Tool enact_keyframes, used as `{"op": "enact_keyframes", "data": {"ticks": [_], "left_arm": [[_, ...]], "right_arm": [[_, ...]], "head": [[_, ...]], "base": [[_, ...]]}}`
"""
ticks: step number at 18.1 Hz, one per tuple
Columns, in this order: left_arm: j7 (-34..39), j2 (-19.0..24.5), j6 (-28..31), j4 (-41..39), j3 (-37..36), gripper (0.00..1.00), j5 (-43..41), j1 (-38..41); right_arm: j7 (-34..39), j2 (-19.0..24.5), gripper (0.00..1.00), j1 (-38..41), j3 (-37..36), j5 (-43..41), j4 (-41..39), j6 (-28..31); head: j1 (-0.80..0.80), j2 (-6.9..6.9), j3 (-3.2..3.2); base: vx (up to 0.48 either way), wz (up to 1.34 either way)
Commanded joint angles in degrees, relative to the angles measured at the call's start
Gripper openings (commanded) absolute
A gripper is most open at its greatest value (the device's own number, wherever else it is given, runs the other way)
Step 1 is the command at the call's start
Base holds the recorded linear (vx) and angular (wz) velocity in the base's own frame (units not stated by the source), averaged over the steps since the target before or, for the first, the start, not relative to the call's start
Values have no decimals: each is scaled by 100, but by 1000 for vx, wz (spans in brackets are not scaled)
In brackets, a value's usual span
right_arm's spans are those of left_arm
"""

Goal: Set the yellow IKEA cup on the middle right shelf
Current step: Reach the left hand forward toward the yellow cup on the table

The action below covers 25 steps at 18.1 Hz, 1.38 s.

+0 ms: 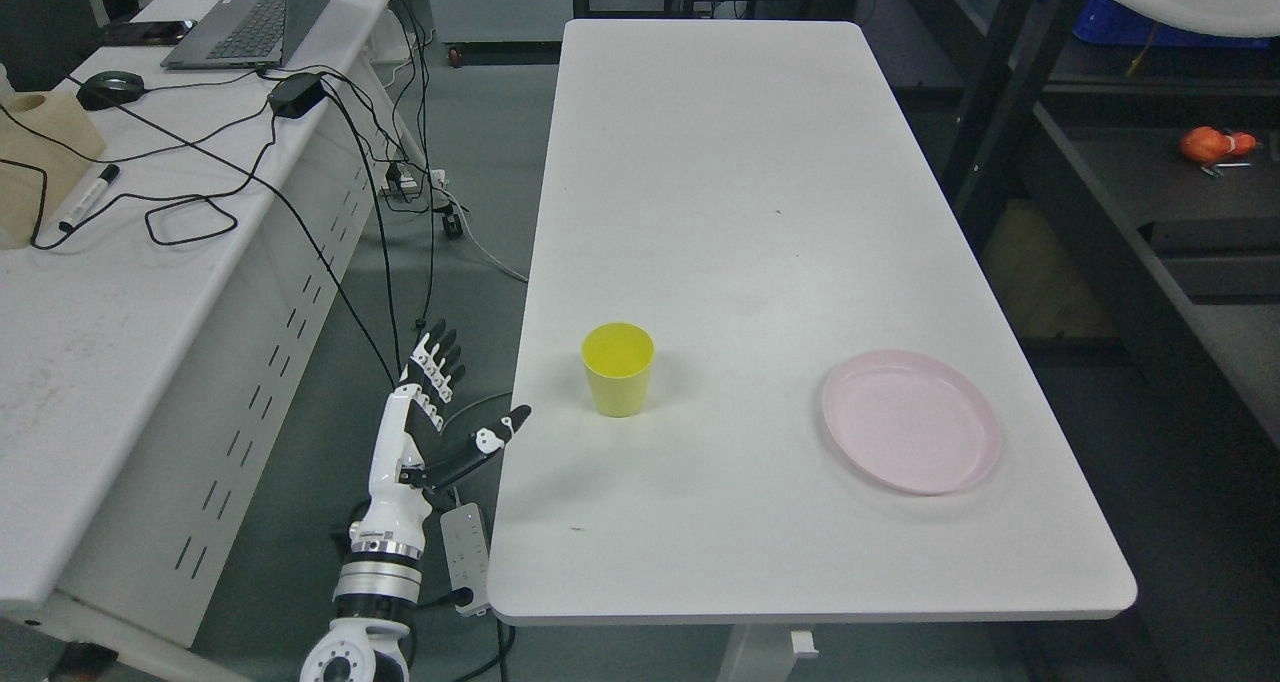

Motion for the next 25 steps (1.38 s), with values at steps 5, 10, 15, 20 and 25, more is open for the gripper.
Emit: {"op": "enact_keyframes", "data": {"ticks": [5, 10, 15, 20, 25], "left_arm": [[-1506, 100, -2, 1176, 852, 97, 922, -766], [-1667, 100, -10, 2212, 1292, 97, 940, -1328], [-1702, 263, -10, 2758, 1329, 97, 869, -1786], [-1852, 176, -81, 2706, 302, 97, 834, -1786], [-1843, 100, -81, 2715, -560, 98, 659, -1804]], "right_arm": [[-3, -100, 99, 79, 97, -141, 0, 0], [-3, -100, 99, 79, 97, -141, 0, 0], [-3, -100, 99, 79, 97, -141, 0, 0], [-3, -100, 100, 79, 97, -141, 0, 0], [-3, -100, 99, 79, 97, -141, 0, 0]], "head": [[0, 0, 0], [0, 0, 0], [0, 0, 0], [0, 0, 0], [0, 0, 0]], "base": [[4, 27], [0, 0], [0, 0], [0, 0], [0, 0]]}}
